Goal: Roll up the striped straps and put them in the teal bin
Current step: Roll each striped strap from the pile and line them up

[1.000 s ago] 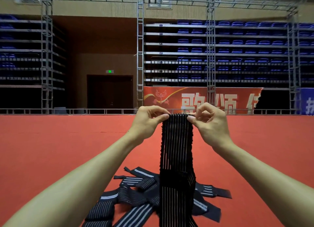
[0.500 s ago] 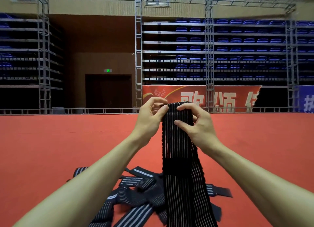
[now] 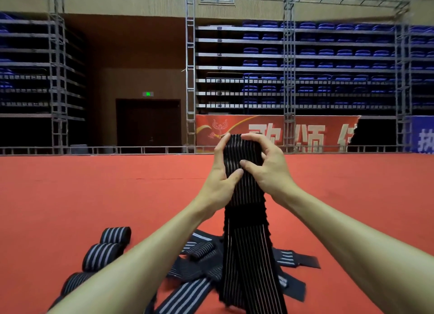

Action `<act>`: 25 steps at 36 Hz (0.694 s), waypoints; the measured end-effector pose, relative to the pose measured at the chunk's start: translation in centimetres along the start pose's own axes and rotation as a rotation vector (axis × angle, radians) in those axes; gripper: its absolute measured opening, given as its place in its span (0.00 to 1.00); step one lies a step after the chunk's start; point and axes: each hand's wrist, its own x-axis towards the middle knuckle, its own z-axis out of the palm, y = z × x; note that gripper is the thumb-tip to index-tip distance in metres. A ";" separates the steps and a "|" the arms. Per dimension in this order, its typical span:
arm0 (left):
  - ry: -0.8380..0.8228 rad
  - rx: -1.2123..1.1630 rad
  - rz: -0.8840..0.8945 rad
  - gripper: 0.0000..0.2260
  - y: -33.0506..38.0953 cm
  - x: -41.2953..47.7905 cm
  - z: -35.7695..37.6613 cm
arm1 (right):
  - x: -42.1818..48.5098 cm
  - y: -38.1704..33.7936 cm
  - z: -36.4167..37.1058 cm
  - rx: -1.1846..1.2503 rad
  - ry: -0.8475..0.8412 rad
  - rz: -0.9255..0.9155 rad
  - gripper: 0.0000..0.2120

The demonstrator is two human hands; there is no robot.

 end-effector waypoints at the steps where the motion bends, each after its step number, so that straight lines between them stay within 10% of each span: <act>1: -0.010 -0.001 0.004 0.36 -0.1 -0.1 -0.1 | 0.0 0.0 0.0 0.016 0.008 0.002 0.25; 25: -0.137 0.233 -0.023 0.46 -4.8 -3.7 0.0 | 0.9 0.1 -0.2 0.146 0.172 0.068 0.23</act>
